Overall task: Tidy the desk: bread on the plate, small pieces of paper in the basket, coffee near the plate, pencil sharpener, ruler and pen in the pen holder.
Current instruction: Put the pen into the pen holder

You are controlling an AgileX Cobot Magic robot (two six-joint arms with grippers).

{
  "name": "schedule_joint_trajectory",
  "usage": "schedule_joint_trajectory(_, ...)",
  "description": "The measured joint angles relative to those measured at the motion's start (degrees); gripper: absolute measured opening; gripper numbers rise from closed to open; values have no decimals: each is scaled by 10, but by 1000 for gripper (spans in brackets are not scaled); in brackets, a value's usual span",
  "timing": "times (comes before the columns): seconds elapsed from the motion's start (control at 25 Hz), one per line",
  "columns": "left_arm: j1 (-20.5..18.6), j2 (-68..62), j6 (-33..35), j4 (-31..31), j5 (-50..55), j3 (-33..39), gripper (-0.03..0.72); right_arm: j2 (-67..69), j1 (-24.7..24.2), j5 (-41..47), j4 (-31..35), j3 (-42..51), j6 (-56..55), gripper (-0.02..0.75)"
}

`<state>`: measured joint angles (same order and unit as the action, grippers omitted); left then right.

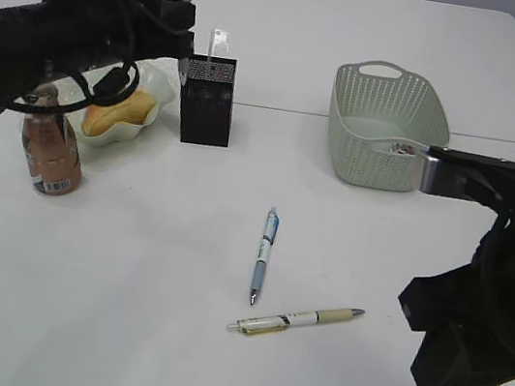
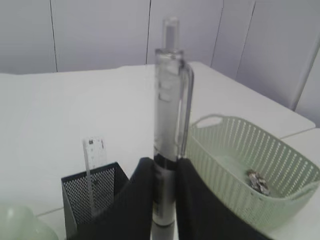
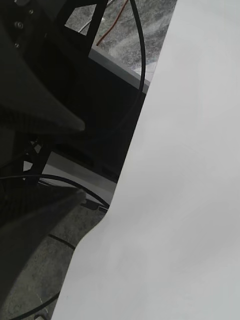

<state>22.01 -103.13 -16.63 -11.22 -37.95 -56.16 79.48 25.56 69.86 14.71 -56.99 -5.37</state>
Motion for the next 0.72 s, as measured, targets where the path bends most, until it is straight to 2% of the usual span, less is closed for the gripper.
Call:
schedule_joint_trajectory(0.48,-21,-158,0,0,-24,-218,65,0,0,0,-11,0,0,260)
schedule_joint_trajectory(0.72,-28,-239,0,5,-19,-296,65,0,0,0,-12,0,0,260)
